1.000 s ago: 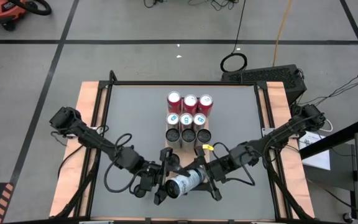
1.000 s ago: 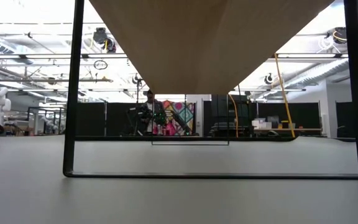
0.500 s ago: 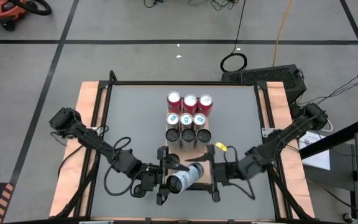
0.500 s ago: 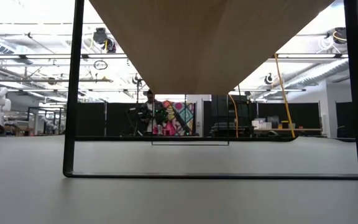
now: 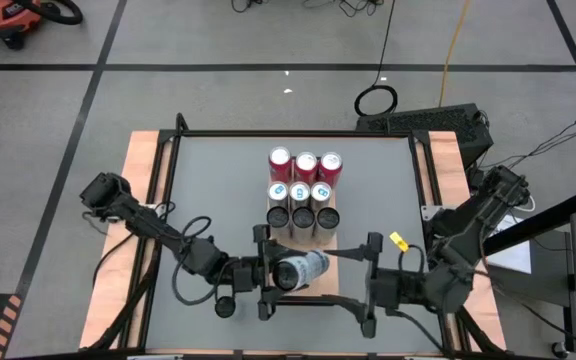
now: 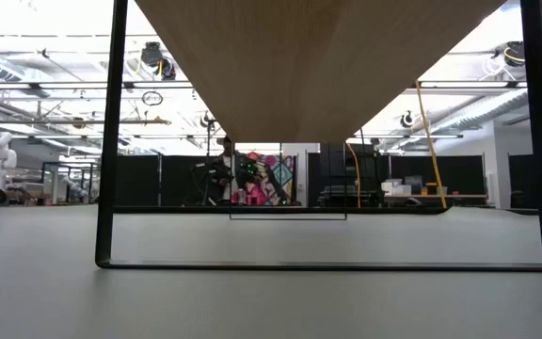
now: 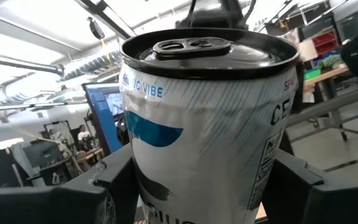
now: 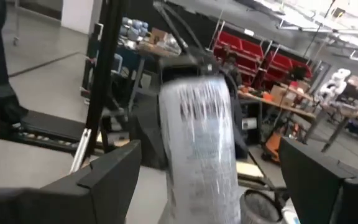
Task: Place canned beverage on shelf
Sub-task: Put the top white soda can on the shelf aligned with the other white soda can
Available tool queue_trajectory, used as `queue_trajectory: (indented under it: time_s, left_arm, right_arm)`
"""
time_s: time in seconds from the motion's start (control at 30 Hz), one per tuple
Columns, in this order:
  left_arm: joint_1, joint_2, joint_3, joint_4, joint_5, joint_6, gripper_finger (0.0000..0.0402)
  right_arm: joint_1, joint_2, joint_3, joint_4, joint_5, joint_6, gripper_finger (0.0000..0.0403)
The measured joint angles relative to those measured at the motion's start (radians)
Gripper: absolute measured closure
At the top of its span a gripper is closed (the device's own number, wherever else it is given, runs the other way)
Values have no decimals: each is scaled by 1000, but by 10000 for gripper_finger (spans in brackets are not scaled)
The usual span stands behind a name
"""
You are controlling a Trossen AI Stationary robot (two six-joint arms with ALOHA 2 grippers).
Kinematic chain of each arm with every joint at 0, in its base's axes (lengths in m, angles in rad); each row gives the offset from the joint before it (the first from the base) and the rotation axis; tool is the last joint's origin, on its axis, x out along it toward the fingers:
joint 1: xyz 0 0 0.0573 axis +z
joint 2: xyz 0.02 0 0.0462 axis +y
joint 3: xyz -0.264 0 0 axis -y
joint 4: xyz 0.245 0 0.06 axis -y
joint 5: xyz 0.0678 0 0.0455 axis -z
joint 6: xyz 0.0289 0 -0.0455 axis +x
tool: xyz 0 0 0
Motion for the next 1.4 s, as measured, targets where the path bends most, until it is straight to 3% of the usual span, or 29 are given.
queue_trajectory:
  time_s: [0.2,0.7,0.87,0.97,1.27,1.4]
  left_arm:
    - [27,0,0,11,17,-46,153]
    - [83,0,0,12,40,-131,153]
    - [84,0,0,7,55,-185,152]
    - [84,0,0,-7,98,-208,152]
    - [86,-1,0,-42,104,-210,152]
    - [89,-1,0,-46,104,-210,152]
  right_arm:
    - [-10,1,30,-6,-3,-62,85]
    - [-84,10,101,-66,-8,-4,85]
    - [-127,47,129,-135,-138,89,85]
    - [-147,68,129,-156,-137,110,85]
    - [-162,69,129,-151,-166,93,88]
    - [-193,71,129,-153,-260,86,109]
